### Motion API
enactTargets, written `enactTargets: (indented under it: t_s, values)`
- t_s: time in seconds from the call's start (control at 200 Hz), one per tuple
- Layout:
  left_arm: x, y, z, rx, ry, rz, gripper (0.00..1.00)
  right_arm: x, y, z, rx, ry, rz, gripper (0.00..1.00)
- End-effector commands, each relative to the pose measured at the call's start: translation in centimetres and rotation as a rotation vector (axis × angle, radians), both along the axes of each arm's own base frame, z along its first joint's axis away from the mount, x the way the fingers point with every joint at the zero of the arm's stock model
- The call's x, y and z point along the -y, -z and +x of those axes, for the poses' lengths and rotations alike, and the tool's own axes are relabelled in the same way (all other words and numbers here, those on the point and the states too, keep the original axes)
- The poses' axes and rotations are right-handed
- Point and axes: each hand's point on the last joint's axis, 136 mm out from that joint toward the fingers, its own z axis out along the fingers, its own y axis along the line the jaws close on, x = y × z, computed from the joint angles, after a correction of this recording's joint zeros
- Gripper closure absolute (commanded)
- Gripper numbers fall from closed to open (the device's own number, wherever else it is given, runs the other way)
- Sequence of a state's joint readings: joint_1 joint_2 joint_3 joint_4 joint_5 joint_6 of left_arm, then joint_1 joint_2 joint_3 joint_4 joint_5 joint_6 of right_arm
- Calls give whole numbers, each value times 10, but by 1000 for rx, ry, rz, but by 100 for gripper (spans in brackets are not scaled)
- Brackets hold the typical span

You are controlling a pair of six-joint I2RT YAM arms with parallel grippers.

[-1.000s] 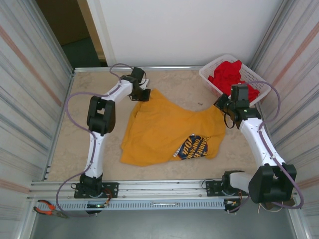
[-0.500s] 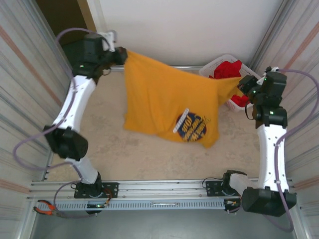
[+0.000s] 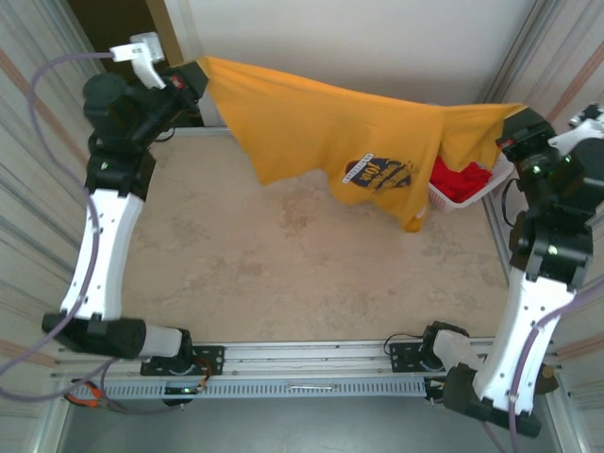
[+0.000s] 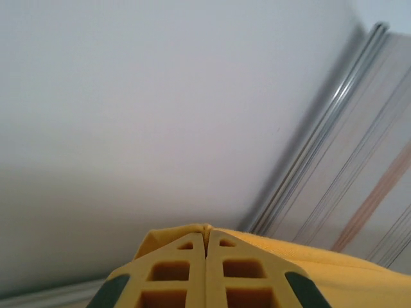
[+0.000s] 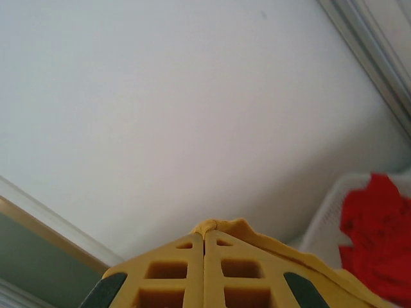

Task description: Fold the inside-out t-shirt

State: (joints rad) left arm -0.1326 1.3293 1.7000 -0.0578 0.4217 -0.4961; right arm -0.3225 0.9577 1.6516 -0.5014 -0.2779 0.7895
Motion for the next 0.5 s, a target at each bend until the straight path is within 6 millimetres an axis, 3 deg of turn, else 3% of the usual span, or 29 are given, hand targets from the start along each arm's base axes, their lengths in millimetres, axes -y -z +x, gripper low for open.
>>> enactTargets:
  t_s: [0.0, 0.125, 0.21, 0.271, 0.291, 0.376, 0.441, 0.496]
  values:
    - [-29, -81, -77, 307, -97, -86, 100, 0, -63, -59, 215, 100, -22, 100]
    - [-47, -98, -113, 377, -184, -101, 100, -4, -93, -87, 315, 129, -42, 100]
    - [-59, -93, -108, 312, -272, -76, 100, -4, -92, -69, 280, 94, -36, 100]
    - [-68, -75, -82, 190, -325, -30, 100, -2, -77, -42, 210, 52, -16, 100]
    - [-68, -69, -74, 158, -325, -8, 100, 2, -66, -21, 162, 35, -1, 100]
    - [-77, -23, -21, -47, -297, 25, 100, 7, -26, 32, 30, -37, 45, 100]
    - [-89, 15, 15, -205, -256, 0, 100, 10, 0, 60, -54, -74, 68, 100]
    - [-94, 37, 34, -278, -203, -27, 100, 10, 14, 71, -92, -92, 77, 100]
